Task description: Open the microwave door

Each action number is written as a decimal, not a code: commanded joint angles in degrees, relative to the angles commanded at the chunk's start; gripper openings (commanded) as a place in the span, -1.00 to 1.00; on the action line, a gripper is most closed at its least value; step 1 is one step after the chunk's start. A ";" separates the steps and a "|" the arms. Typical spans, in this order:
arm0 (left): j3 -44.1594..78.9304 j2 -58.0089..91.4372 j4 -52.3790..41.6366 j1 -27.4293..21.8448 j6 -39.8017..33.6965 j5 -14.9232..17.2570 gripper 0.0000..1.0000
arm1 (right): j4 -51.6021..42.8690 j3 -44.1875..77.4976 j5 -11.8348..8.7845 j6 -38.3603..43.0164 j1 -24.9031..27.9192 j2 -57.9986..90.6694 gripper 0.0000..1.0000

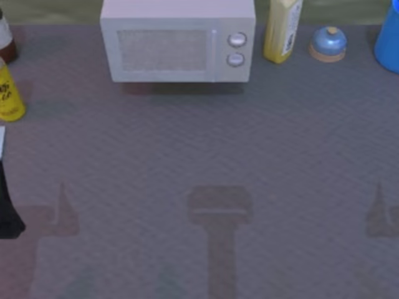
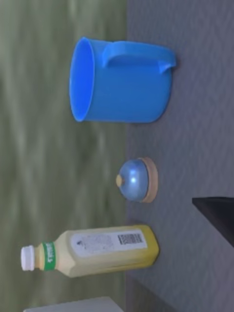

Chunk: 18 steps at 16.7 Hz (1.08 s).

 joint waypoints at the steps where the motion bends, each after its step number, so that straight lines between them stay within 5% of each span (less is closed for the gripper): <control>1: 0.00 0.00 0.00 0.00 0.00 0.00 1.00 | 0.00 0.00 0.00 0.00 0.00 0.00 1.00; 7: 7.49 8.96 -1.05 -4.61 -1.59 -4.12 1.00 | 0.00 0.00 0.00 0.00 0.00 0.00 1.00; 18: 51.96 69.06 -0.89 -28.16 -14.50 -25.18 1.00 | 0.00 0.00 0.00 0.00 0.00 0.00 1.00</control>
